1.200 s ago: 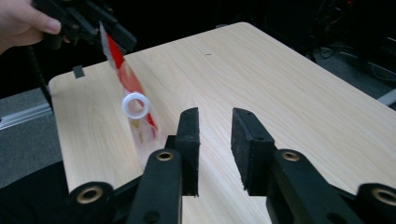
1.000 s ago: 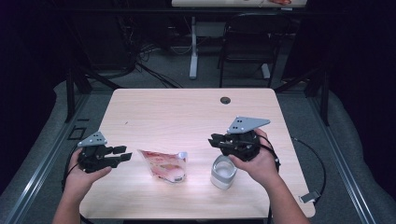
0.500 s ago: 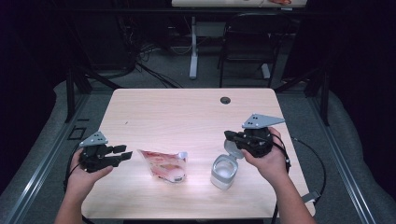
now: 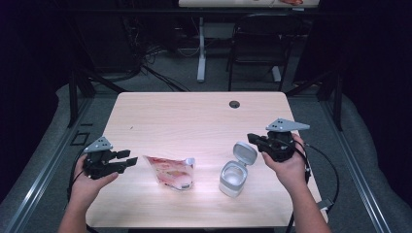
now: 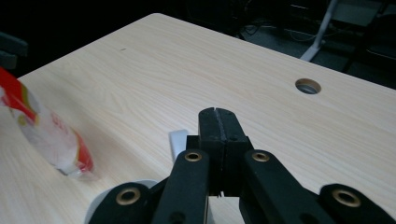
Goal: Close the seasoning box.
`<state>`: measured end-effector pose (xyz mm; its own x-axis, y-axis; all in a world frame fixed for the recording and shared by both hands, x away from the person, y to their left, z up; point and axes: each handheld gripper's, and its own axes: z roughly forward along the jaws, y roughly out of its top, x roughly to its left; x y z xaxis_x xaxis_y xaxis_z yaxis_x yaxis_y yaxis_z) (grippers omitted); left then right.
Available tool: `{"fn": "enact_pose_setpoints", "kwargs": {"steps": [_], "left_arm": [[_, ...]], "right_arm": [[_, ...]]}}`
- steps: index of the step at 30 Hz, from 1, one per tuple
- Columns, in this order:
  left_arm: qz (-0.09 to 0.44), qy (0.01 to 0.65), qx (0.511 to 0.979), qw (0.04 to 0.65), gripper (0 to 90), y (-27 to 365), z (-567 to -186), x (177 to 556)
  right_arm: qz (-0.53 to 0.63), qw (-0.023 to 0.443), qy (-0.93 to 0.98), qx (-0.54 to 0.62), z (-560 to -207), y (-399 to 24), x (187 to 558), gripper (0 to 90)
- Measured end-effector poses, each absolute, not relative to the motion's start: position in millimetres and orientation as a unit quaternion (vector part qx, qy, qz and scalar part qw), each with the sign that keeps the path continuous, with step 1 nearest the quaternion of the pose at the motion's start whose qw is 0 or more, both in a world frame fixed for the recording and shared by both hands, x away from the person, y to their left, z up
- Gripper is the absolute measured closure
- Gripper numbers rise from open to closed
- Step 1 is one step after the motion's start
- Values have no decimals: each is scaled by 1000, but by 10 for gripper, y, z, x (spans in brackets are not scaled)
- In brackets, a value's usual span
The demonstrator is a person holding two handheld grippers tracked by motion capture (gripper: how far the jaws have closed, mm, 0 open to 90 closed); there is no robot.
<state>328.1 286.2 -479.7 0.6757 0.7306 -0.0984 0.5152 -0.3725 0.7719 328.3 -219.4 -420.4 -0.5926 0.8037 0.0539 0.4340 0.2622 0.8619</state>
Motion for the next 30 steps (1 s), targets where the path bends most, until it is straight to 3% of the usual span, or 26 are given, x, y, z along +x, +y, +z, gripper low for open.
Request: {"fn": "enact_pose_setpoints", "kwargs": {"steps": [11, 30], "left_arm": [[142, 387, 815, 407, 476, 2874, -4811, 3293], [148, 393, 812, 404, 455, 2881, -4831, 3300]], "right_arm": [[448, 189, 755, 440, -4388, -2340, 3347, 900], [452, 170, 754, 446, -4514, -2341, 3333, 900]]}}
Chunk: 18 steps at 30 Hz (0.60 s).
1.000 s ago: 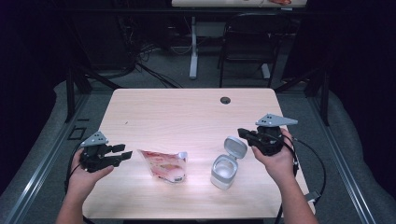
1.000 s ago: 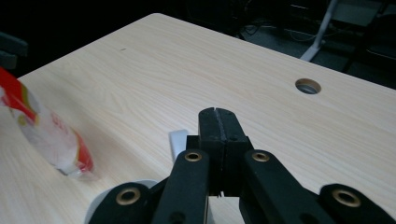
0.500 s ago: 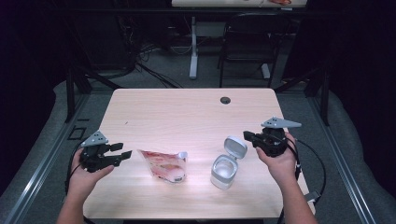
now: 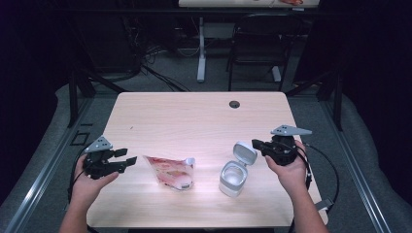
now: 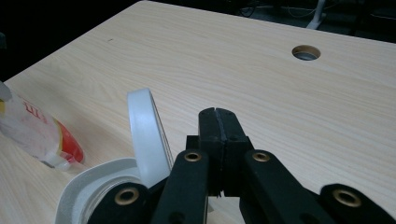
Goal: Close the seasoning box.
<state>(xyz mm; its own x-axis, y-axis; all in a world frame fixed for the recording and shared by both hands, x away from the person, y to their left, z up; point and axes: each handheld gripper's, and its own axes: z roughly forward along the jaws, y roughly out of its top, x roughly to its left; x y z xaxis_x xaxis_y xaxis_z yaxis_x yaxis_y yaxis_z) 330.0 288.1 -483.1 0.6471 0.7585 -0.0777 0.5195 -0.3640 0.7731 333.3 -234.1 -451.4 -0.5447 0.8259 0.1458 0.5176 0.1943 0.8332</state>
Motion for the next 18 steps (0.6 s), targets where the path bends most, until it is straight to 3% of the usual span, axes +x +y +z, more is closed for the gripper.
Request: {"fn": "enact_pose_setpoints", "kwargs": {"steps": [18], "left_arm": [[149, 394, 810, 407, 453, 2898, -4833, 3300]], "right_arm": [[461, 160, 763, 423, -4554, -2213, 3186, 897]]}}
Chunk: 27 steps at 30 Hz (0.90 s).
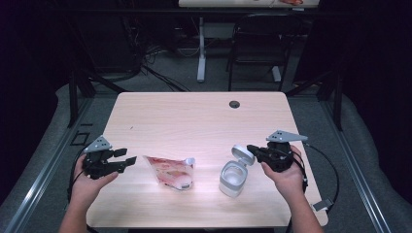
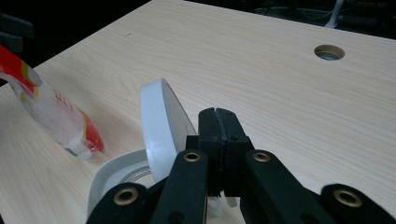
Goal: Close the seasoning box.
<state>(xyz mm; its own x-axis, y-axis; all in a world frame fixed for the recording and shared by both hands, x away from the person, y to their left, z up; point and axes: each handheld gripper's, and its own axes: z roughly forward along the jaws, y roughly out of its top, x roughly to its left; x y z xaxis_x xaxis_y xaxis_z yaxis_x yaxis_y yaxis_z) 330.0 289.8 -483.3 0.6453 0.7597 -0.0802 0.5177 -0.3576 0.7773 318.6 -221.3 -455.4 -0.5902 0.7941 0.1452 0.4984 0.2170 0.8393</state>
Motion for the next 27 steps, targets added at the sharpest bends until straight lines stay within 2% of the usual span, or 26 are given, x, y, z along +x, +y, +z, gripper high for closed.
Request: {"fn": "enact_pose_setpoints", "kwargs": {"steps": [14, 27], "left_arm": [[148, 397, 810, 406, 451, 2904, -4850, 3304], [148, 403, 807, 406, 451, 2921, -4889, 3316]], "right_arm": [[471, 159, 770, 399, -4571, -2141, 2991, 876], [456, 190, 758, 426, -4745, -2287, 2926, 862]]}}
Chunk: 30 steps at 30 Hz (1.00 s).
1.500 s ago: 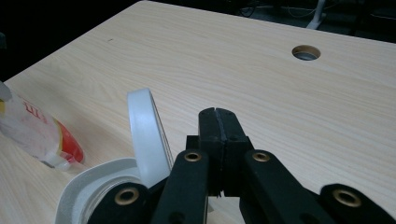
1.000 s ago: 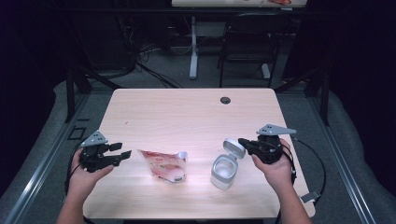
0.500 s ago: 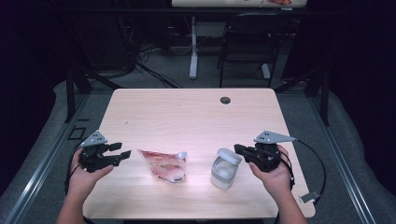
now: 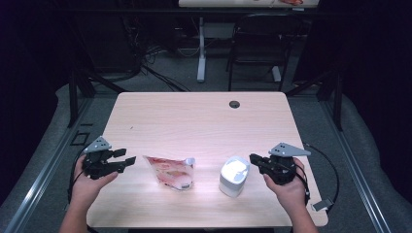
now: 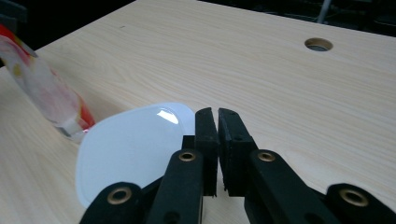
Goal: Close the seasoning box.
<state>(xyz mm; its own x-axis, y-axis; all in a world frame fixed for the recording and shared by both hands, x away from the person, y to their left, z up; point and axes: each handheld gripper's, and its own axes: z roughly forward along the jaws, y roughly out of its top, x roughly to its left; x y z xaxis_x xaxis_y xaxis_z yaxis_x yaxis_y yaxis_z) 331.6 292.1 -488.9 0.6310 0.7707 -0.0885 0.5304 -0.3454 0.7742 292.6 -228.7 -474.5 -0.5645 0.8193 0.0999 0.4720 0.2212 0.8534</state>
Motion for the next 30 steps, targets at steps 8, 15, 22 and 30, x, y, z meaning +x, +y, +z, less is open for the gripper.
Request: {"fn": "enact_pose_setpoints", "kwargs": {"steps": [8, 15, 22, 30], "left_arm": [[147, 404, 808, 402, 450, 2918, -4904, 3320], [148, 403, 810, 400, 449, 2903, -4911, 3320], [146, 407, 808, 401, 449, 2913, -4938, 3329], [145, 411, 806, 400, 446, 2924, -4961, 3337]], "right_arm": [[455, 196, 738, 458, -4924, -2441, 2907, 779], [447, 208, 724, 483, -5028, -2557, 2907, 648], [437, 218, 718, 496, -5144, -2631, 2885, 525], [430, 211, 709, 517, -5270, -2734, 2887, 493]]}}
